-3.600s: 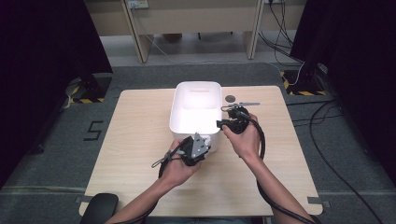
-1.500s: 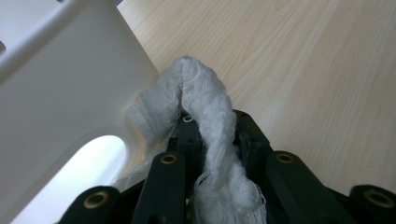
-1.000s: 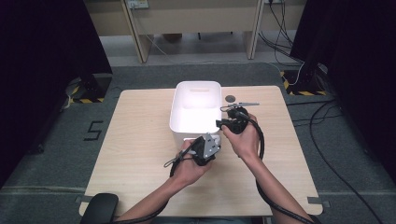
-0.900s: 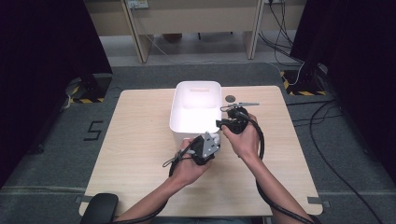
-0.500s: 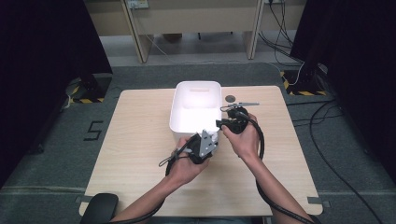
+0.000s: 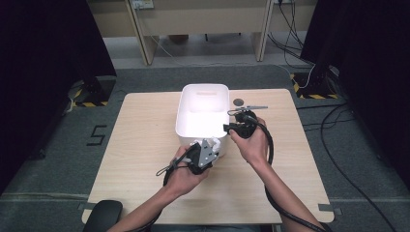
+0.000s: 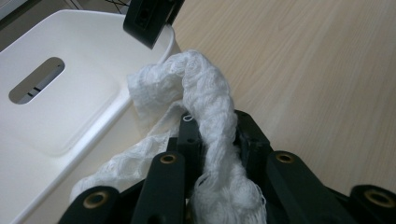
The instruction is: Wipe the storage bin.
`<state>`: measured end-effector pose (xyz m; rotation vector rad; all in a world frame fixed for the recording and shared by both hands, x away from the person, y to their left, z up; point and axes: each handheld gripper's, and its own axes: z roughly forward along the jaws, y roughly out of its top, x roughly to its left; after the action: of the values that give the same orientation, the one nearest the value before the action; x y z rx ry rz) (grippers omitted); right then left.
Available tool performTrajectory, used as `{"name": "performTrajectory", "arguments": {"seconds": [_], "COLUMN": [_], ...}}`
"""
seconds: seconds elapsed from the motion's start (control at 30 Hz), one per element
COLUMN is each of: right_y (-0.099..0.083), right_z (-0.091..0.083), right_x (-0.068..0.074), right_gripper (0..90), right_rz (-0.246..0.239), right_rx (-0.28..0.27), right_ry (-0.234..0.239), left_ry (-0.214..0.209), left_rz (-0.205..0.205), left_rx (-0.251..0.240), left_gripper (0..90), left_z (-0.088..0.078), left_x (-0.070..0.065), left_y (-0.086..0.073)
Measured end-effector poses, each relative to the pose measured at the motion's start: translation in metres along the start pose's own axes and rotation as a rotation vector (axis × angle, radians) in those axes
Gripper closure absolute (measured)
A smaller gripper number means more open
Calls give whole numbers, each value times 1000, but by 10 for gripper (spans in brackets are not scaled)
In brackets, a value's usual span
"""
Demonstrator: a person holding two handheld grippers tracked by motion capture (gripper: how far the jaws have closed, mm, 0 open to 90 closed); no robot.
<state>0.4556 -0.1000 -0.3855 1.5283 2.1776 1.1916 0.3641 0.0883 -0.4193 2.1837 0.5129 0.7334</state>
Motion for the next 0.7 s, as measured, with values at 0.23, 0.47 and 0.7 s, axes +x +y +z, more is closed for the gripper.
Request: {"name": "performTrajectory", "arguments": {"seconds": [0.23,0.47,0.7], "right_y": [0,0,-2], "right_z": [0,-6,-20], "right_x": [1,-2,-7], "right_gripper": [709,674,644], "right_rz": [7,10,20], "right_rx": [3,-17,-65], "right_ry": [-6,7,13], "left_ry": [17,24,55], "left_rz": [-21,-42,-77], "left_rx": [11,31,62], "left_gripper": [748,748,748], "left_z": [-12,-24,-38], "left_x": [5,9,15], "left_y": [-15,-33,-62]}}
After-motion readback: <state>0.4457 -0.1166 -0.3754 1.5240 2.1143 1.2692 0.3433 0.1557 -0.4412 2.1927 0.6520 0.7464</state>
